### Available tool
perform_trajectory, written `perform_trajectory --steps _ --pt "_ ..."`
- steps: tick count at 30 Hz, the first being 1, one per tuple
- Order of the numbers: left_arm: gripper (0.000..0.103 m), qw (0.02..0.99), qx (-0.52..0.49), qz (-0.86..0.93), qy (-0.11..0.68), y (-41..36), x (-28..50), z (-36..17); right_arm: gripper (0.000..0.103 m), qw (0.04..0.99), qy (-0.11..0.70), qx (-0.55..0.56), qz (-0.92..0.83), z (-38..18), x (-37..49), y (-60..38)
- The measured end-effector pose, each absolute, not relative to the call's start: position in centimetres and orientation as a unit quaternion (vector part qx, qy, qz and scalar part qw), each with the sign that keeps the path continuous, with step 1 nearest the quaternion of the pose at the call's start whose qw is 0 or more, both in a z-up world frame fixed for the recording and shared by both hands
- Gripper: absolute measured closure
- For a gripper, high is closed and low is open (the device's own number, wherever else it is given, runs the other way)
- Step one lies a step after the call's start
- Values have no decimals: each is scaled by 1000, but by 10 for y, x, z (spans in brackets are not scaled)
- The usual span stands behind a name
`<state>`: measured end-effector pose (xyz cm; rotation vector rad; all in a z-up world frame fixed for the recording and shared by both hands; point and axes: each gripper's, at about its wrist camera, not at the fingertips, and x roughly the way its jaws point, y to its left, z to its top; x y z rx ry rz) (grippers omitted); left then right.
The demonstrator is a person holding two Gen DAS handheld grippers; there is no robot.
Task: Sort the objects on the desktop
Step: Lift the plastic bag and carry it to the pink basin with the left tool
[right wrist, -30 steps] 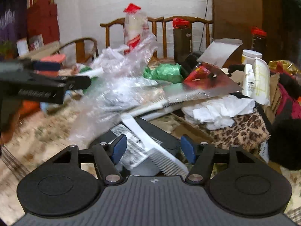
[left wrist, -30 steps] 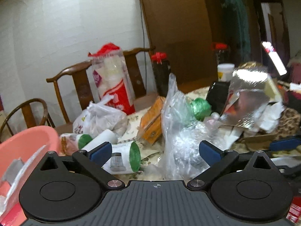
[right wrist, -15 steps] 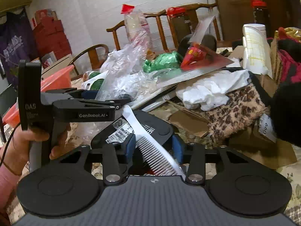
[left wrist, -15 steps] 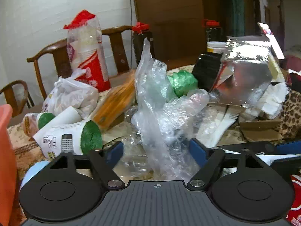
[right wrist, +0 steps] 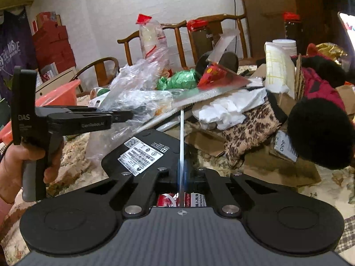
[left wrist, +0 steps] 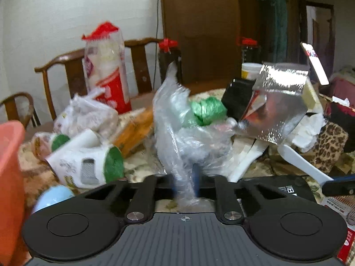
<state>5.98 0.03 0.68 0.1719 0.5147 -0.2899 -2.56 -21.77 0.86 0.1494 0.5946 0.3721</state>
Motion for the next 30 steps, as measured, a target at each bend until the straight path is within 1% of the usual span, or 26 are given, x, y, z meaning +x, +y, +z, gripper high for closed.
perform_trajectory --steps 17,23,30 --pt "101 973 97 -128 164 18 14 73 100 952 226 89 186 48 -43 -204" --pt "101 980 97 -97 143 48 2 93 100 951 207 85 213 67 -34 -174" --pt "101 987 90 -30 128 101 -9 115 100 944 190 77 260 92 -9 -114"
